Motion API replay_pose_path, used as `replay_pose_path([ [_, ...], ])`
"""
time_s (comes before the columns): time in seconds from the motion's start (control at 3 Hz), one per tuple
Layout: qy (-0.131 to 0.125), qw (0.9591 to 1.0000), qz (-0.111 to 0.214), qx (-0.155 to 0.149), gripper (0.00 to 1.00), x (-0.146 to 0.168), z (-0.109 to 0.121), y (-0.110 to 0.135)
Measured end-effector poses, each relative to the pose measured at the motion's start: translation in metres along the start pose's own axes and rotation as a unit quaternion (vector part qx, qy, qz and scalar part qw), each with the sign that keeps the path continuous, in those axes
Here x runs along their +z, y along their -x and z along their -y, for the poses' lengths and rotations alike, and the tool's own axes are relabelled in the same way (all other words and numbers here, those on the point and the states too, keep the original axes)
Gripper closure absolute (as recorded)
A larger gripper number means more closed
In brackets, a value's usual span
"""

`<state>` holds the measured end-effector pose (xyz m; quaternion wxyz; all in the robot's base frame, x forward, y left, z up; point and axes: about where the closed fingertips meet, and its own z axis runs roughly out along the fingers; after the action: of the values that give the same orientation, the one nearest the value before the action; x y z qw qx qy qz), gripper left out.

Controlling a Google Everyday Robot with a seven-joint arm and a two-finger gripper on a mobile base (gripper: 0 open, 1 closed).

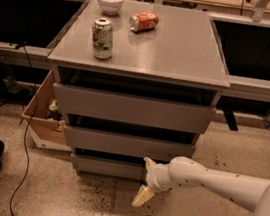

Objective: Open bottom drawer

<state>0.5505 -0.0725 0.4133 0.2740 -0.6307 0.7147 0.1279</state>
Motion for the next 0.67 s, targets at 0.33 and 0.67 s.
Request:
replay_pose_path([
  [0.33,0.013,0.9999,0.003,0.010,0.00,0.0138,-0.0133,-0.0055],
  [0.67,0.014,0.9999,0.003,0.010,0.00,0.0146,-0.0158,-0.0043],
])
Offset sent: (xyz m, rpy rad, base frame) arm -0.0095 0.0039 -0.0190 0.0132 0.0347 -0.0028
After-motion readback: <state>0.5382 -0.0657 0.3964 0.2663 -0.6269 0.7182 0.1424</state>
